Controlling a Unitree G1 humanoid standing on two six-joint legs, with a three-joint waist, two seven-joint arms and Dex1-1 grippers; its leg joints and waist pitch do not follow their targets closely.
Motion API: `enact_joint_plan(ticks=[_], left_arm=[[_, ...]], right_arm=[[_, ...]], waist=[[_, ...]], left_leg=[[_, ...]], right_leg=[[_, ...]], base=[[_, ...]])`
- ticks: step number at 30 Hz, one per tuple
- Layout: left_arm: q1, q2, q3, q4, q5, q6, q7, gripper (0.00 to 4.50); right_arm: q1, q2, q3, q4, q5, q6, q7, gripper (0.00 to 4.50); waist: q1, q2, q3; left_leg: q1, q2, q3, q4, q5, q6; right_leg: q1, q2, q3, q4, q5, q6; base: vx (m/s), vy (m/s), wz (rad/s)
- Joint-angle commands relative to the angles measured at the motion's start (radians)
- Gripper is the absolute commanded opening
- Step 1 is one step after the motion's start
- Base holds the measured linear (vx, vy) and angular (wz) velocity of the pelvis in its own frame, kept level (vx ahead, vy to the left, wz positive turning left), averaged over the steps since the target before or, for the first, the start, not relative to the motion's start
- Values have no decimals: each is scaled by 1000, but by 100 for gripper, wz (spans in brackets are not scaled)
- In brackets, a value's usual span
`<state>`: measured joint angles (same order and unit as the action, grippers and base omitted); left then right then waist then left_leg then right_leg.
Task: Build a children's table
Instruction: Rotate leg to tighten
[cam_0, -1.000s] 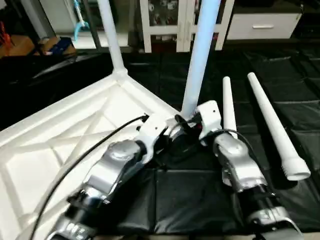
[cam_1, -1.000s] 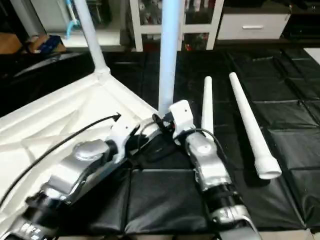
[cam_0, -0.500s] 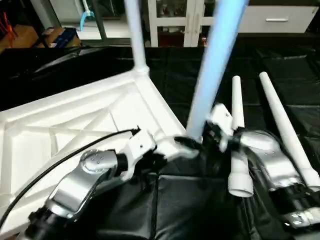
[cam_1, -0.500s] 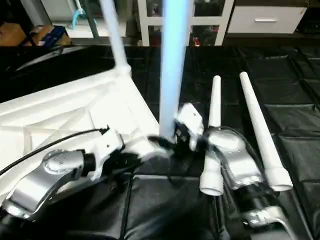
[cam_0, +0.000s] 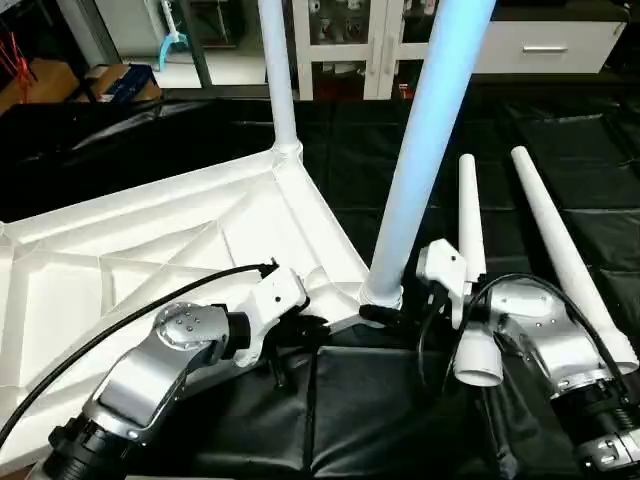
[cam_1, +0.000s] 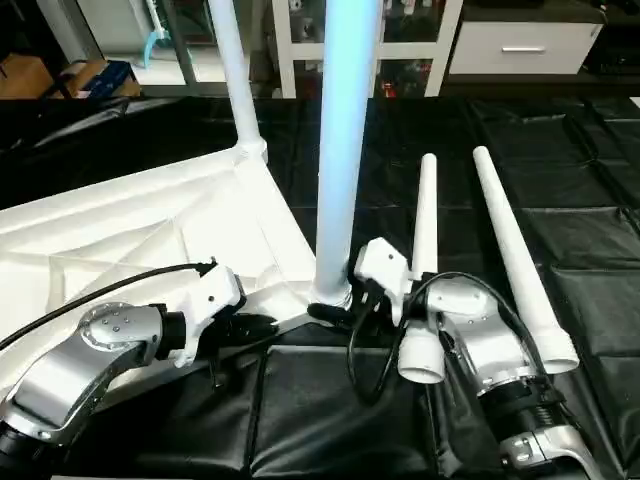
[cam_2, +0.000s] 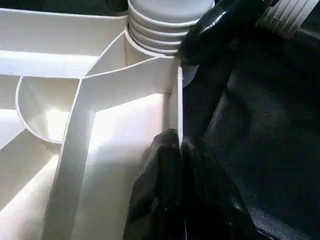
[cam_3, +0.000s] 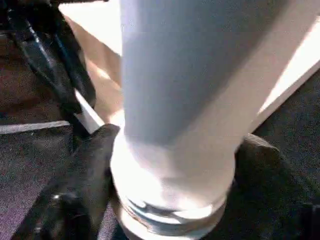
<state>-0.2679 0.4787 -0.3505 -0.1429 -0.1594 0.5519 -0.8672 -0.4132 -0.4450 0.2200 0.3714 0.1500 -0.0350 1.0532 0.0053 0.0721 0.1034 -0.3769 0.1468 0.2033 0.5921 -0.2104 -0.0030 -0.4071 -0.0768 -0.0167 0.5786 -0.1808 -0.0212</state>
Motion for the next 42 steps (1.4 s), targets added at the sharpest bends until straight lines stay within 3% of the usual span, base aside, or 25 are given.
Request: enact_joint_plan(ticks=[1,5,11,15,18,20,23,24,26,29,31,33,34,35,37,38,42], left_arm=[[24,17,-44,24,4,31,-33,0],[24,18,-43,24,4,32,-34,0],[20,0,-44,39,18,47,2,0],[8,-25,-38,59,28,64,40,0],[-18,-75,-24,96,53,89,119,0],[-53,-156,1,146,73,123,227,0],[-74,-205,10,181,87,130,287,0],[-103,-279,33,239,93,117,364,0],[-123,-326,49,283,93,101,409,0],[-145,-356,46,325,111,74,446,0],[-153,-365,55,330,114,73,454,0],[-154,-364,61,326,117,77,455,0],[-153,-364,62,325,118,79,455,0],[-145,-353,63,316,122,82,445,0],[-121,-316,52,288,125,82,406,0],[-118,-311,51,285,125,82,400,0],[-76,-235,9,224,121,67,302,0]], right_arm=[[-4,-12,-6,40,-40,5,-50,319],[-7,2,-19,43,-27,8,-54,297],[-10,41,-38,69,-40,13,-140,277],[-5,63,-38,86,-63,36,-211,275],[11,112,-50,88,-78,92,-322,275],[16,181,-59,85,-105,151,-464,275],[7,223,-66,98,-131,169,-562,274],[-4,285,-65,118,-149,183,-664,274],[-8,338,-68,129,-142,189,-722,274],[-11,395,-56,138,-122,177,-719,274],[-8,421,-51,123,-100,145,-689,274],[-1,432,-62,99,-71,129,-658,274],[1,435,-70,90,-57,130,-648,330],[4,425,-77,71,-52,117,-636,343],[4,386,-69,38,-56,82,-587,352],[4,381,-69,35,-55,79,-583,364],[-17,319,-83,7,-26,95,-495,398]], waist=[[1,-6,-51],[-1,-6,-47],[-3,-5,-47],[-9,-6,-41],[-12,-7,-38],[-13,-7,-36],[-16,-9,-36],[-21,-4,-33],[-18,-7,-35],[-20,-8,-31],[-18,-7,-35],[-17,-7,-37],[-17,-7,-39],[-16,-7,-40],[-15,-4,-47],[-15,-4,-50],[-20,-4,-51]], left_leg=[[20,81,-37,-77,-132,124],[21,82,-39,-83,-181,100],[20,82,-39,-84,-181,92],[23,81,-40,-91,-247,55],[27,80,-42,-95,-292,25],[26,78,-43,-97,-307,7],[29,74,-46,-99,-349,-17],[28,74,-46,-100,-374,-22],[36,70,-47,-100,-402,-32],[37,71,-54,-105,-470,-44],[35,73,-56,-108,-469,-46],[30,75,-54,-111,-437,-41],[29,76,-51,-111,-417,-37],[28,77,-50,-111,-408,-35],[14,79,-51,-110,-328,-16],[14,78,-50,-107,-305,-9],[10,79,-44,-98,-243,46]], right_leg=[[42,-65,28,-48,-88,-293],[40,-64,30,-54,-149,-281],[40,-65,30,-55,-146,-281],[35,-64,32,-66,-259,-252],[29,-64,35,-73,-328,-224],[26,-64,35,-76,-362,-207],[19,-62,36,-83,-412,-178],[13,-62,37,-85,-435,-169],[8,-63,36,-95,-482,-147],[1,-62,34,-101,-544,-109],[4,-63,35,-100,-514,-98],[8,-62,36,-96,-445,-110],[10,-61,36,-93,-400,-123],[12,-61,36,-92,-380,-130],[27,-63,35,-77,-260,-158],[28,-63,33,-75,-226,-169],[36,-71,32,-73,-187,-214]], base=[[0,0,0],[0,0,0],[0,0,0],[0,0,0],[0,0,0],[0,0,0],[0,0,0],[0,0,0],[0,0,0],[0,0,0],[0,0,0],[0,0,0],[0,0,0],[0,0,0],[0,0,0],[0,0,0],[0,0,0]])
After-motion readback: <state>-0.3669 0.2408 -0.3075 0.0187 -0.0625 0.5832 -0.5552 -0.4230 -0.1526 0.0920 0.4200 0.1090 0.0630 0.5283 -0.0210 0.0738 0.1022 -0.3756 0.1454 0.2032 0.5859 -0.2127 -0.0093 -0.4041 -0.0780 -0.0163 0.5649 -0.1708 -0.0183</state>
